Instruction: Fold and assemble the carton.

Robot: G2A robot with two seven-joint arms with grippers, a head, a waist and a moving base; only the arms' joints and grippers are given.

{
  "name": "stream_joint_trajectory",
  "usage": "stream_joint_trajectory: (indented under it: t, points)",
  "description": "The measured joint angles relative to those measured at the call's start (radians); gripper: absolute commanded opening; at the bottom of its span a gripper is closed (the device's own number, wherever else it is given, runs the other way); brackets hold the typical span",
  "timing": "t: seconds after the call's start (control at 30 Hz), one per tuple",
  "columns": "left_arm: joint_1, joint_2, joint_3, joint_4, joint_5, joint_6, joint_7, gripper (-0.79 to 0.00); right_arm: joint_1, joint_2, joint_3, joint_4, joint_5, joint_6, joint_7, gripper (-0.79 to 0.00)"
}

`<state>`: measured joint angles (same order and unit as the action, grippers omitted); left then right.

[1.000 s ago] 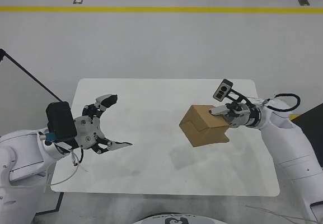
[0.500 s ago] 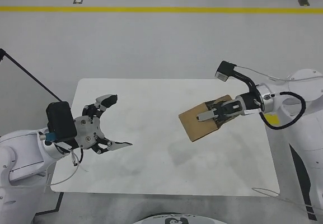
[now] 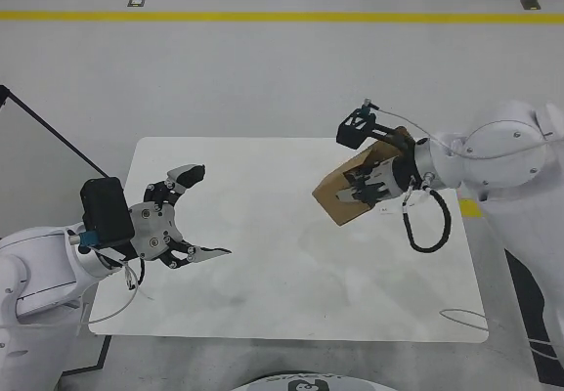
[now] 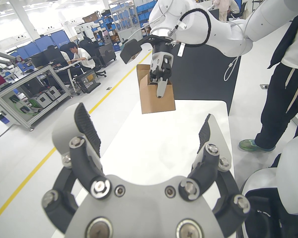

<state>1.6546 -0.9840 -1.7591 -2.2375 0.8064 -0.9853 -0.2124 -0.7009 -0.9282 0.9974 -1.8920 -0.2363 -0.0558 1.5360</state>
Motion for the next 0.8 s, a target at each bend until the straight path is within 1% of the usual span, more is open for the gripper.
stream_joint_trajectory:
  t: [0.1,0.17,0.2,0.53,0.67,0.8]
  points:
    - [0.0,0.0,0.0,0.0,0.0,0.0,0.0,0.0,0.076,-0.02,-0.113,0.019,-0.093,-0.058,-0.001,-0.785]
    - [0.0,0.0,0.0,0.0,0.0,0.0,0.0,0.0,0.105,-0.033,-0.167,0.04,-0.109,-0.071,-0.014,-0.785]
    - [0.0,0.0,0.0,0.0,0.0,0.0,0.0,0.0,0.112,-0.037,-0.183,0.048,-0.111,-0.072,-0.019,-0.785]
    - [0.0,0.0,0.0,0.0,0.0,0.0,0.0,0.0,0.106,-0.036,-0.187,0.043,-0.123,-0.078,-0.027,-0.785]
    - [0.0,0.0,0.0,0.0,0.0,0.0,0.0,0.0,0.109,-0.048,-0.272,0.046,-0.244,-0.164,-0.022,-0.785]
    - [0.0,0.0,0.0,0.0,0.0,0.0,0.0,0.0,0.144,-0.082,-0.396,0.098,-0.354,-0.232,-0.019,-0.785]
